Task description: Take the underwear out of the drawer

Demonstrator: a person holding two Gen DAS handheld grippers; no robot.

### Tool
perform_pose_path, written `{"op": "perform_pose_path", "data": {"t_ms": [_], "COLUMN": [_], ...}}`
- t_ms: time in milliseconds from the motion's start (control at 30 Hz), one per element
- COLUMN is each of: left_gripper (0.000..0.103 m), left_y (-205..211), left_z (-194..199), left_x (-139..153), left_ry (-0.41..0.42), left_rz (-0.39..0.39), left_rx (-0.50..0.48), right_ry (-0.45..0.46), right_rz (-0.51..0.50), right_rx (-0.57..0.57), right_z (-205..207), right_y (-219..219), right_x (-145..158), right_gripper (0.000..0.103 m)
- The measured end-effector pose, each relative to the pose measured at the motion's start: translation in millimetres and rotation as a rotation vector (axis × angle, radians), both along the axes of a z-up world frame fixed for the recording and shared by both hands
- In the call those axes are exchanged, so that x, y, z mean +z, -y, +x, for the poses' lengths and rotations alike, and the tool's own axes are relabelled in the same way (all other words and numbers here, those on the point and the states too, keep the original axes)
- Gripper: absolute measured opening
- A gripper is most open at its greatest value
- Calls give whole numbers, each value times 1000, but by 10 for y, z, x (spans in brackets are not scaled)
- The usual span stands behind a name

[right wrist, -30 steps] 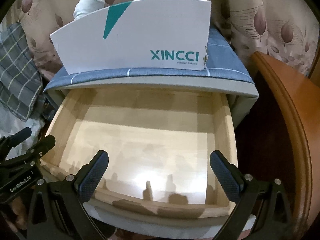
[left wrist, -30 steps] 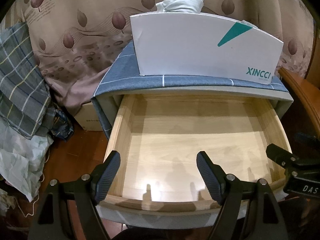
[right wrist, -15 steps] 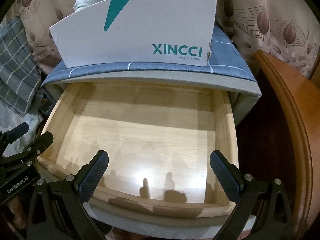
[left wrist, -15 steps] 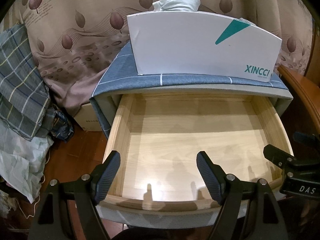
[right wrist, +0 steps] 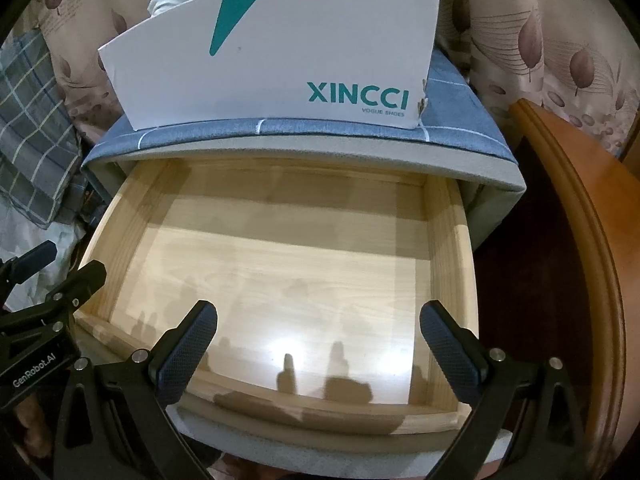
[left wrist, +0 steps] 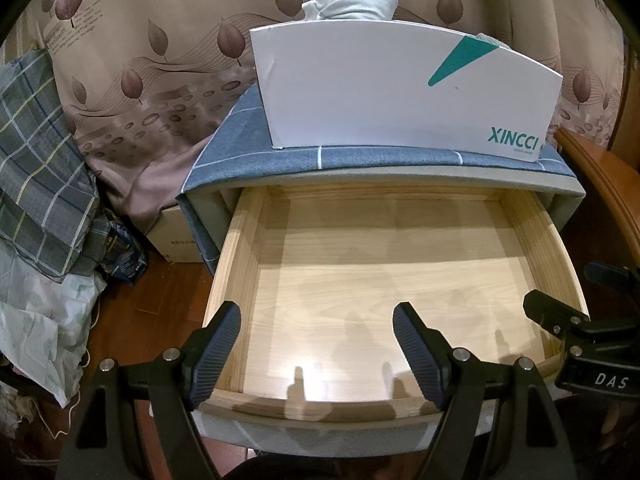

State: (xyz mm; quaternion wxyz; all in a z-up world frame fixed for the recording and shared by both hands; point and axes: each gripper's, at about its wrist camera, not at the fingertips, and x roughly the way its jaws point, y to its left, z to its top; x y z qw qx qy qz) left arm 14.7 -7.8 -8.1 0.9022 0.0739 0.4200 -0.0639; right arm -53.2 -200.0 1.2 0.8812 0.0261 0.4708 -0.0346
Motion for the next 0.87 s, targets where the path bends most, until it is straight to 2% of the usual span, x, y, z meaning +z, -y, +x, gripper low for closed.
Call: {"op": "perform_pose_path", "data": {"t_ms": [867], "left_gripper": [81], "left_y": [13], "left_z": [-37], "left_x": [1], "left_ry": [5], "left_rz": [-15], "left_rx": [-34], "right_ry": [-7], "right_rz": [-7], "right_rx": [10], "right_z": [-5], "right_y": [-13], "right_x": [-16], "right_gripper": [100]}}
